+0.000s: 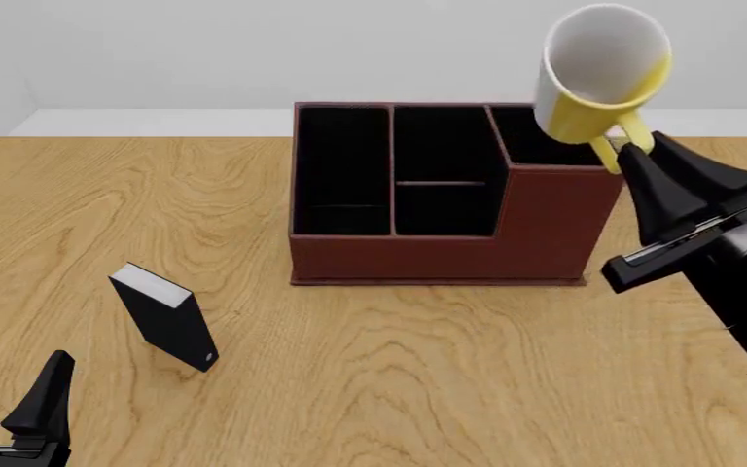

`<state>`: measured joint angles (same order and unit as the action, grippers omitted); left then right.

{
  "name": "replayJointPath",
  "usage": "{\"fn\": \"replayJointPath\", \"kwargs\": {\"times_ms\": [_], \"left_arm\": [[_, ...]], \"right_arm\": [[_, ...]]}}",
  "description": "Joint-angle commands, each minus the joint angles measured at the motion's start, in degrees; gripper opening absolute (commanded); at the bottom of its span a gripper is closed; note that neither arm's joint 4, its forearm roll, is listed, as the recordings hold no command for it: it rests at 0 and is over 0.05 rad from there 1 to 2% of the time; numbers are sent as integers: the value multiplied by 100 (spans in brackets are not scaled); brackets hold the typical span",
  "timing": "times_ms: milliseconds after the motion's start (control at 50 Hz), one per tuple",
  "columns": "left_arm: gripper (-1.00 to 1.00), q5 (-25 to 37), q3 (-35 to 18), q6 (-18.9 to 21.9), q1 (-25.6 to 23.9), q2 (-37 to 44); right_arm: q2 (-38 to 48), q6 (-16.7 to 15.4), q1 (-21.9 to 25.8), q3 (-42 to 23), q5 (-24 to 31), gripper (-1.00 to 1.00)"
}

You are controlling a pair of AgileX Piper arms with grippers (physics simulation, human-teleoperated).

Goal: Pick up the yellow and white mug and place it to the right of the caddy.

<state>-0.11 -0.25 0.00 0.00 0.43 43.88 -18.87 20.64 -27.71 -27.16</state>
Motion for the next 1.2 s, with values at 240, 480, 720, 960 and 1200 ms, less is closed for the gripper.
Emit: {"fn": "replayJointPath", "kwargs": {"times_ms": [240, 480, 720, 960, 1200], "left_arm": [[100, 0, 0, 0, 0, 0], [100, 0, 0, 0, 0, 0], [100, 0, 0, 0, 0, 0], [100, 0, 0, 0, 0, 0], [100, 0, 0, 0, 0, 0]], "right_arm": [[-339, 128, -517, -13, 263, -100], [-513, 195, -779, 19, 426, -100], [-689, 238, -1007, -43, 622, -100], [-900, 259, -1261, -34, 825, -100], [-984, 315, -1536, -103, 963, -100]]}}
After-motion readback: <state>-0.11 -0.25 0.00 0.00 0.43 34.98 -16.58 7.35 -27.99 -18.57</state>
